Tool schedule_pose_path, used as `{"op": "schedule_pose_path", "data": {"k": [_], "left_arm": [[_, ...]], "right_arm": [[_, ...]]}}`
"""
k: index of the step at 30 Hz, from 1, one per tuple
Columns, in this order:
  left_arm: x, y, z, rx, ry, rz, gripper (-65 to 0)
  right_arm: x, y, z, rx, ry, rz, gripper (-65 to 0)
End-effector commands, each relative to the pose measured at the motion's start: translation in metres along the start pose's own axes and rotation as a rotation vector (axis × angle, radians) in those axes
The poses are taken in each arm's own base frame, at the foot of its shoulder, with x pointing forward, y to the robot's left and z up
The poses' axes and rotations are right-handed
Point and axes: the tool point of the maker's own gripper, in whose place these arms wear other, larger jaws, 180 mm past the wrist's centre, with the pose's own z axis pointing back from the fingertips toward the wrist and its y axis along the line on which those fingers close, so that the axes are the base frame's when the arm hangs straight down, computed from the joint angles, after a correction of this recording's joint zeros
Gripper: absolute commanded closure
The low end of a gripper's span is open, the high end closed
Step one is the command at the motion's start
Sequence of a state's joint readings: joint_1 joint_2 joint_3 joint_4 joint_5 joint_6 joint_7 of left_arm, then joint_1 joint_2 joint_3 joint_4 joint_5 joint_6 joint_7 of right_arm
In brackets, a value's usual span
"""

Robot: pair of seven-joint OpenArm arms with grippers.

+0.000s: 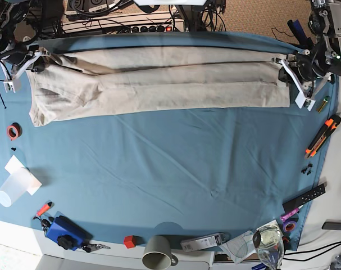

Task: Fold the T-shirt properly
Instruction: 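Regrasp the folded strip ends with both grippers and straighten it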

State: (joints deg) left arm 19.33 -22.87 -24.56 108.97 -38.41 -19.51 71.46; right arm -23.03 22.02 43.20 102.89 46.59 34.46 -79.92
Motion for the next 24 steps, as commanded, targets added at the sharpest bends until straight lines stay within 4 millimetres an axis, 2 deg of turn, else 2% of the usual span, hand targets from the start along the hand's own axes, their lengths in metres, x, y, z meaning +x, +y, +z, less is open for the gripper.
{"op": "schedule_pose_path", "data": {"k": [1, 3, 9, 13, 16, 20, 24], "left_arm": [[0.009, 0.003, 0.006, 0.010, -0.033, -0.013, -24.4], [0.009, 0.003, 0.006, 0.010, -0.033, -0.014, -26.7], [0.021, 0.005, 0.018, 0.076, -0.060, -0.072, -26.7], [0.038, 0.005, 0.034, 0.157, -0.121, -0.148, -26.7], [0.047, 0.005, 0.040, 0.189, -0.190, -0.171, -27.3], [0.044, 0.015, 0.039, 0.249, -0.211, -0.065, -38.2], [0.036, 0.011, 0.028, 0.236, -0.213, 0.067, -39.0]], "right_arm": [[0.011, -0.005, 0.008, -0.019, -0.030, 0.027, -16.6], [0.010, -0.005, 0.008, -0.019, -0.027, 0.026, -19.0], [0.019, 0.004, 0.011, 0.020, -0.061, 0.030, -19.0], [0.032, 0.005, 0.025, -0.016, -0.107, 0.072, -18.9], [0.040, -0.001, 0.036, -0.053, -0.143, 0.083, -18.9], [0.041, -0.010, 0.044, -0.084, -0.161, 0.064, -18.9], [0.041, -0.011, 0.045, -0.087, -0.163, 0.062, -18.9]]}}
